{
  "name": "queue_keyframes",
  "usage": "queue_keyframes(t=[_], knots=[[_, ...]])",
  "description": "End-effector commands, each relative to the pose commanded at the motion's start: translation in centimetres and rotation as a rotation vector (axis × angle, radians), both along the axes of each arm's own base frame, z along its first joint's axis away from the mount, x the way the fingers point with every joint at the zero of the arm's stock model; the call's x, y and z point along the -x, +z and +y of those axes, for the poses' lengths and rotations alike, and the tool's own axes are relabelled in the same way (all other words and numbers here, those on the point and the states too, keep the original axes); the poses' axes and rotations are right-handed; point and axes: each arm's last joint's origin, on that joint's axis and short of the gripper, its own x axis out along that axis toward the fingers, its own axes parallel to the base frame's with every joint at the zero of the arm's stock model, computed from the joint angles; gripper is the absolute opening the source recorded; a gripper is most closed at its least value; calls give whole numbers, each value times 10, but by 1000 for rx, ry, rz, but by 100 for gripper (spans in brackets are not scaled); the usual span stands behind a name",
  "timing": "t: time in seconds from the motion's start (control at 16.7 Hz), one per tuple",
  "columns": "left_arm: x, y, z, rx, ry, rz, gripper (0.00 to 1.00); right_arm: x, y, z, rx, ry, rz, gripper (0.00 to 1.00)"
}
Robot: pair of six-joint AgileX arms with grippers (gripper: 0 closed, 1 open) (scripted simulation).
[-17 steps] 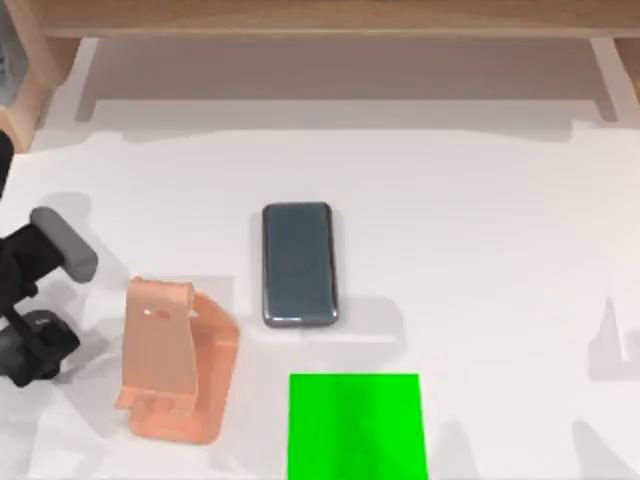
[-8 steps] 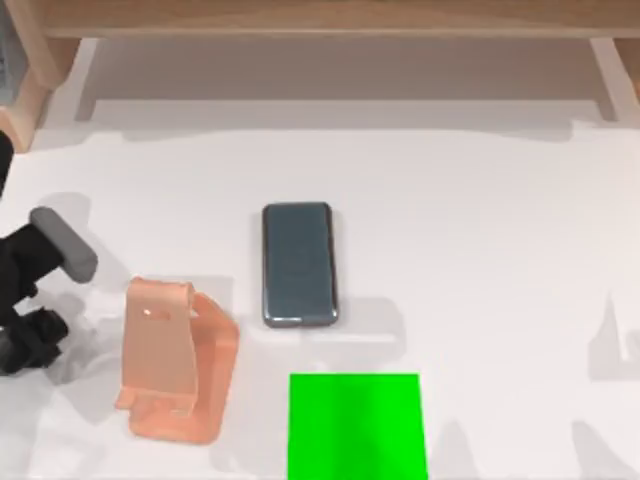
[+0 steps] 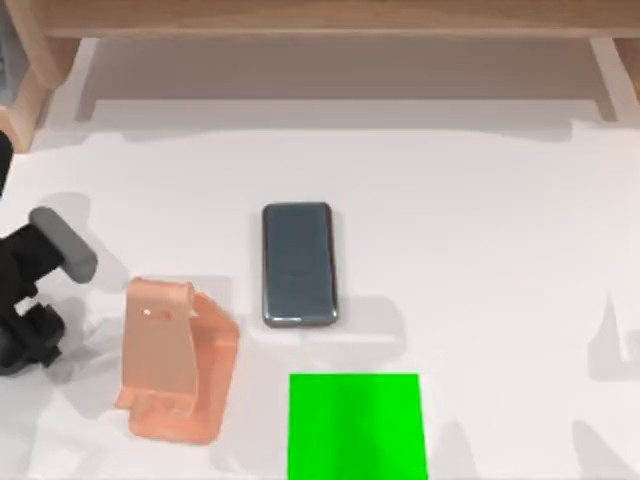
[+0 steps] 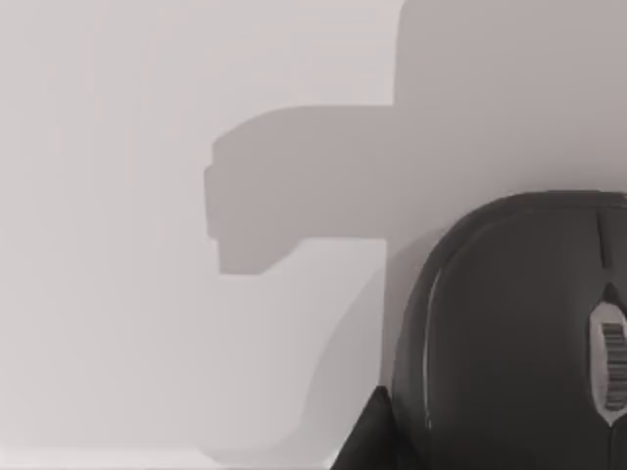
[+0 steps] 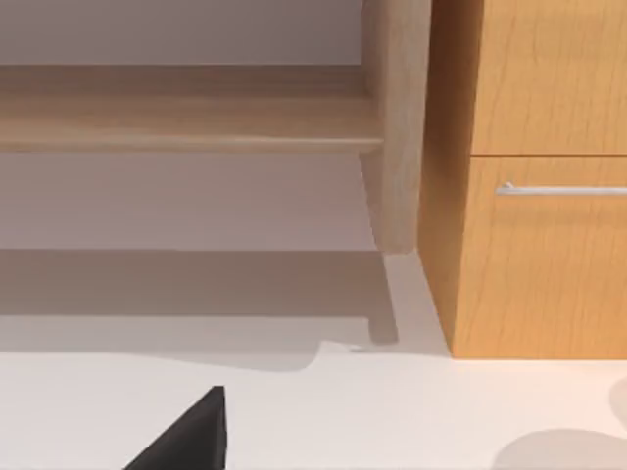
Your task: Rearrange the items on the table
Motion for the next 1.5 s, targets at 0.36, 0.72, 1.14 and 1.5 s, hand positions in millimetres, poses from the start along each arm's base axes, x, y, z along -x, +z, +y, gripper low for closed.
queue_keyframes(t=[0.36, 0.72, 1.14, 1.5], knots=[[0, 3, 0, 2, -1, -5, 0, 0, 0, 0, 0, 0, 0, 100], [-6, 43, 0, 2, -1, -3, 0, 0, 0, 0, 0, 0, 0, 100], [-1, 97, 0, 2, -2, 0, 0, 0, 0, 0, 0, 0, 0, 100], [0, 101, 0, 1, 0, -2, 0, 0, 0, 0, 0, 0, 0, 100]])
